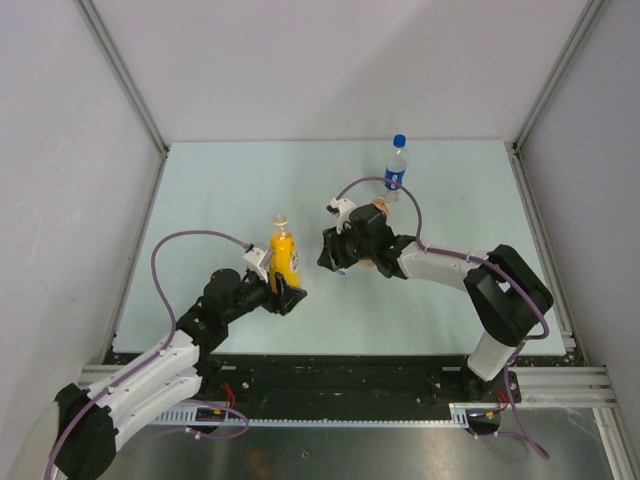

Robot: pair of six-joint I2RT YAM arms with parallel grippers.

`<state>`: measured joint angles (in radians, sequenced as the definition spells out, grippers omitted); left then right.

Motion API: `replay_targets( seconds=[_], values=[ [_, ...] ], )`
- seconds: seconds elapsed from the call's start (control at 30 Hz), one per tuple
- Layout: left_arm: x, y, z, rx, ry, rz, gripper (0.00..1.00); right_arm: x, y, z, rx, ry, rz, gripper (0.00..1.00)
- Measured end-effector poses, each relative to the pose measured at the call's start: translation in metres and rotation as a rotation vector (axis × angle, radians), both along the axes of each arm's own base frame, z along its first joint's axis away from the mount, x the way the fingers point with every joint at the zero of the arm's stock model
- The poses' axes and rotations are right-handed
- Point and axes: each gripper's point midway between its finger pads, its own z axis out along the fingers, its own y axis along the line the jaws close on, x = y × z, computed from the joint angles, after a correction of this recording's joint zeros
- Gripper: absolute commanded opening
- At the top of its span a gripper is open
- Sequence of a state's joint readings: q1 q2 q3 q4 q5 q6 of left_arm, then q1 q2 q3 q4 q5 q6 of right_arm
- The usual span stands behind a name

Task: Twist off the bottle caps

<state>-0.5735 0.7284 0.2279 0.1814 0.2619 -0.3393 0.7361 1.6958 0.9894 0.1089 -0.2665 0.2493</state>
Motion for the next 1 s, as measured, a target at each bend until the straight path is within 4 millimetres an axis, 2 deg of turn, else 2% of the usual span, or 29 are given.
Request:
replay_targets(
  seconds=[0.13,0.23,0.33,0.57,0.87,1.0],
  values=[
    [-0.001,-0.001,-0.003,0.003,0.013,-0.005,0.00,0.001,0.000,0.001,0.006,0.003,-0.012,0.79],
    [-0.002,-0.001,-0.009,0.016,0.034,-0.008,0.00,0.003,-0.001,0.002,0.005,-0.001,-0.022,0.90],
    [-0.003,-0.001,-0.014,0.026,0.052,-0.013,0.00,0.003,-0.001,0.010,0.013,-0.013,-0.025,0.97],
    [-0.004,-0.003,-0.014,0.028,0.065,-0.028,0.00,0.003,-0.002,0.044,0.066,-0.071,-0.028,0.99],
    [-0.005,-0.005,-0.012,0.031,0.066,-0.045,0.00,-0.004,0.000,0.055,0.118,-0.042,0.013,0.99],
    [-0.007,-0.007,-0.011,0.031,0.072,-0.063,0.00,-0.012,0.000,0.080,0.202,-0.029,0.064,0.99]
  ],
)
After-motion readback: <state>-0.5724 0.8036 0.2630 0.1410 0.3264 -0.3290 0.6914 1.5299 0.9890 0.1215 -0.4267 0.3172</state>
